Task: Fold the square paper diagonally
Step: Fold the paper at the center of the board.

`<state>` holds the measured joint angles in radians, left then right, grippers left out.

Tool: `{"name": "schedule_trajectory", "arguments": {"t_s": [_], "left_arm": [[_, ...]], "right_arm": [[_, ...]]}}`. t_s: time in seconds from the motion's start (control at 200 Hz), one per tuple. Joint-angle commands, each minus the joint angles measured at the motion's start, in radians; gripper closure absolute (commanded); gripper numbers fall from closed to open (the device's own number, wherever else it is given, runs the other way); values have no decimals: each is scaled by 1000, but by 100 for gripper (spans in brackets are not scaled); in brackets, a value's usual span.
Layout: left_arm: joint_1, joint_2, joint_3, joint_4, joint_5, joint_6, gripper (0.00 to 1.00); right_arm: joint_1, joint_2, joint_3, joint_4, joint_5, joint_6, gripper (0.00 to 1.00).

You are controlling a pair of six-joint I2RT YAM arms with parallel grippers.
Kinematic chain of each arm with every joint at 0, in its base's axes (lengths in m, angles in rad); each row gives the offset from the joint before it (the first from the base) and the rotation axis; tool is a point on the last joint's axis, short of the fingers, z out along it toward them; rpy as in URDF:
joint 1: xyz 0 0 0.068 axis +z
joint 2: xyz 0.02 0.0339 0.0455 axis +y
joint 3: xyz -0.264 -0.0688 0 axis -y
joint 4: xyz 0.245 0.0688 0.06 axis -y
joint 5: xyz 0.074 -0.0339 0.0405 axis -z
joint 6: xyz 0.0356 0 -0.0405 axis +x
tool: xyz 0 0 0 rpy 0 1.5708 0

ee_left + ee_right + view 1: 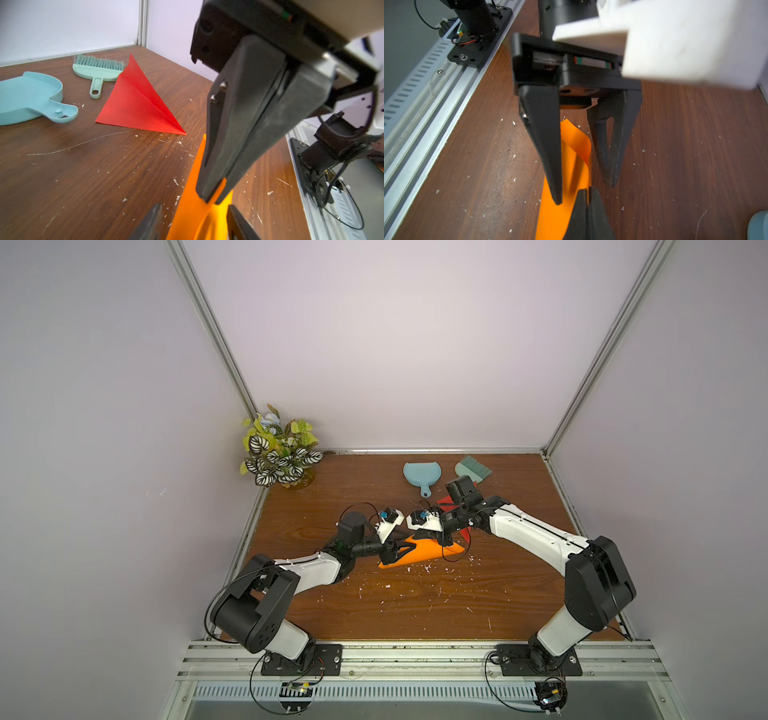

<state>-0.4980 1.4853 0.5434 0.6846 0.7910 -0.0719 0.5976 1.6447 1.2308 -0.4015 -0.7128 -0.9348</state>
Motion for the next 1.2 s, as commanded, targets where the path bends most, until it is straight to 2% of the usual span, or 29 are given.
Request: {"name": "schedule_trajectory", "arguments": {"t_s": [0.0,0.18,0.365,0.575,0.786,1.196], "left_arm": [[-13,-14,-13,38,-17,72,41],[-25,-7,-18,74,5,117,38],[-33,-1,-17,107,12,117,41],[-39,18,-9,116,36,109,56],[-42,27,-17,117,36,110,60],[-50,34,-16,98,16,116,89]], "right_arm": [[5,-2,52,-56,-40,-33,100],[5,-3,53,-51,-61,-29,100],[6,0,56,-68,-78,-36,100],[7,5,62,-71,-90,-28,100],[6,9,71,-69,-100,-15,100],[7,16,85,-84,-106,-12,100]]}}
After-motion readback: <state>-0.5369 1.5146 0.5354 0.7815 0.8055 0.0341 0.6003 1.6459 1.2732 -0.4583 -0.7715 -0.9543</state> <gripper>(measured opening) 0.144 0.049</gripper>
